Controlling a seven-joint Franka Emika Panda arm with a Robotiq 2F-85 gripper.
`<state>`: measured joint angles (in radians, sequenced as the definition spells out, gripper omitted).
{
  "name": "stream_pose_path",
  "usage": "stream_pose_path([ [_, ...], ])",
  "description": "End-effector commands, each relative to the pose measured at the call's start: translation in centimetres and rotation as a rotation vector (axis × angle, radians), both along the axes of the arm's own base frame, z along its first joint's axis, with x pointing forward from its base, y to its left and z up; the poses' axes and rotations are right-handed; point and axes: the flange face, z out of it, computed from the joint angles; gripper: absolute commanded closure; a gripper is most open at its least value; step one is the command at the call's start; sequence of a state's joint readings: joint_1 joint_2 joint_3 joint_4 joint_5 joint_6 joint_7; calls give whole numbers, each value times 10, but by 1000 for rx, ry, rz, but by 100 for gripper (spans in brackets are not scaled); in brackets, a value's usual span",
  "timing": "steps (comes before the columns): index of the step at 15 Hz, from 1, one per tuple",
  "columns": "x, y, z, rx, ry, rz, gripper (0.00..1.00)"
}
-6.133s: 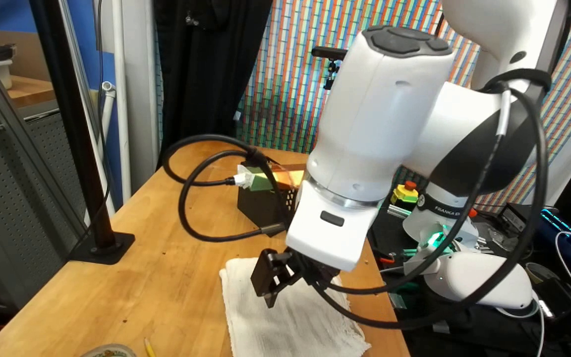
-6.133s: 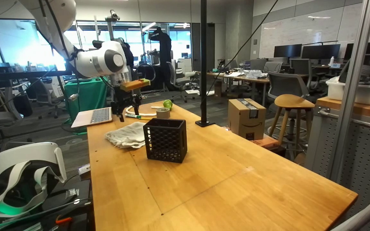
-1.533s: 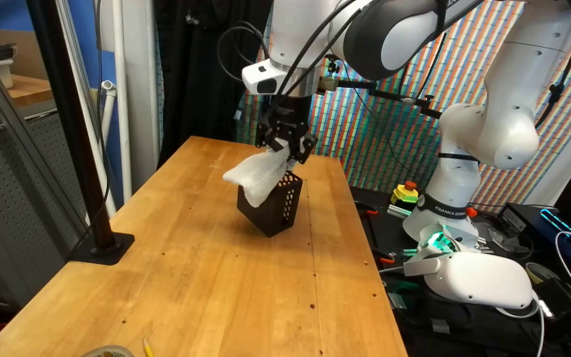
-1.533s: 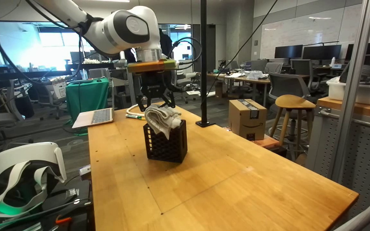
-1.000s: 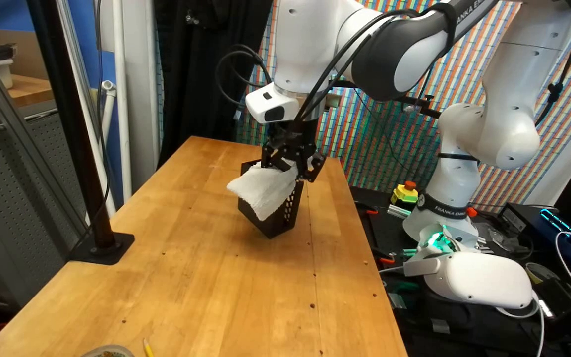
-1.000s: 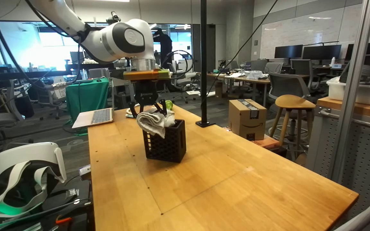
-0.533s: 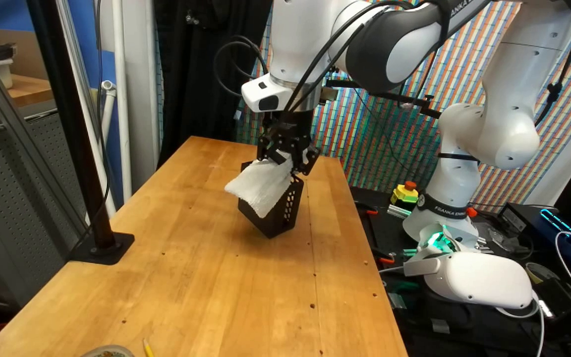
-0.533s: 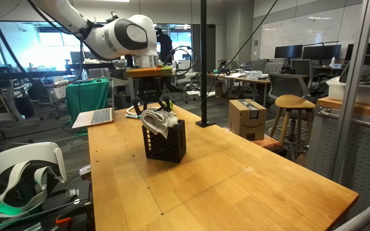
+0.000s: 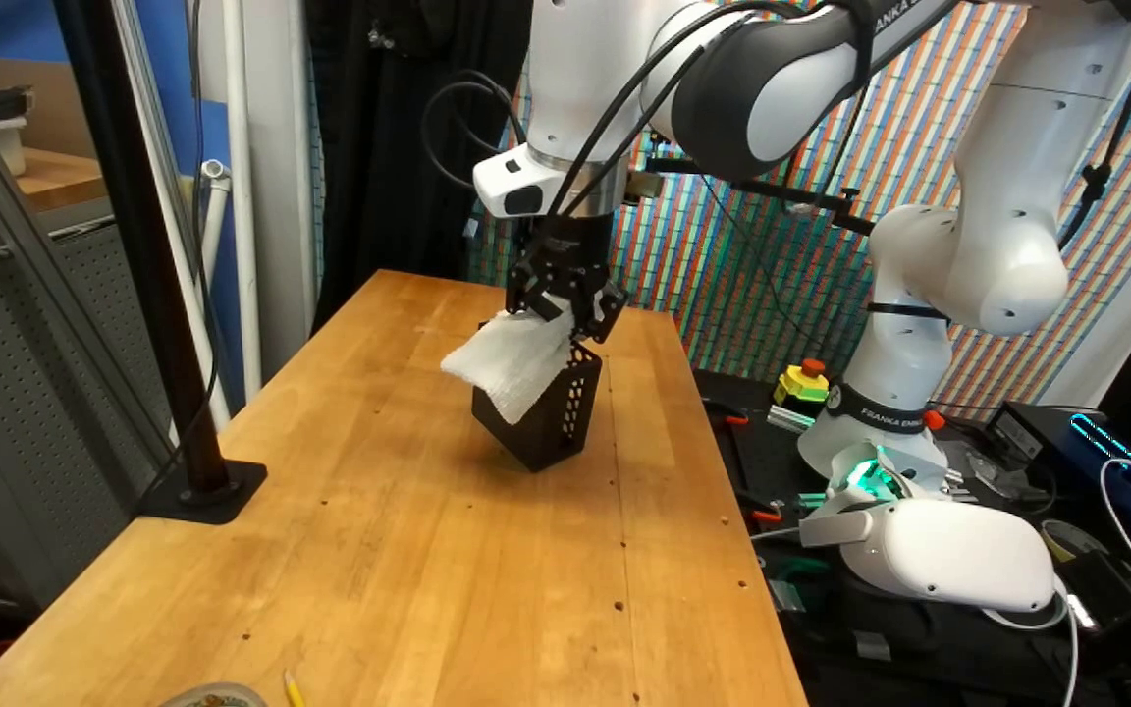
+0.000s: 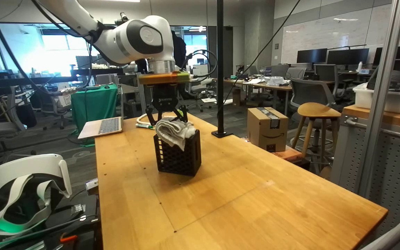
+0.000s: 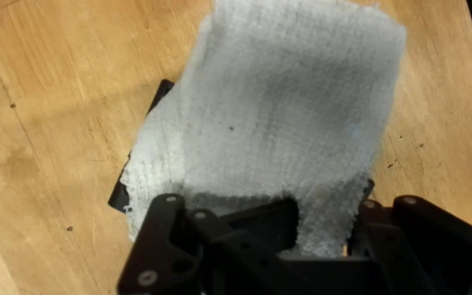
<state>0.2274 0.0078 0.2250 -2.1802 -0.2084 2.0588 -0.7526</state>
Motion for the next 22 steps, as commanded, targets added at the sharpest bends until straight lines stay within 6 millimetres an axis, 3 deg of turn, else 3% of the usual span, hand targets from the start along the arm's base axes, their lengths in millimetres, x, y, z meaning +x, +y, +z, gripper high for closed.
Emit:
stream_pose_path([
  [1, 8, -11, -7, -16, 7, -50, 96],
  [6, 11, -13, -27, -26, 46, -76, 96],
  [7, 11, -13, -28, -19, 53, -81, 92],
  [8, 12, -13, -28, -15, 54, -84, 70],
  [11, 12, -13, -15, 19, 45, -90, 61],
  [19, -5, 0, 56, 141, -55, -63, 2],
  [20, -7, 2, 63, 151, -65, -59, 0],
  [21, -8, 4, 67, 158, -76, -53, 36],
  [22, -9, 7, 69, 157, -86, -51, 32],
])
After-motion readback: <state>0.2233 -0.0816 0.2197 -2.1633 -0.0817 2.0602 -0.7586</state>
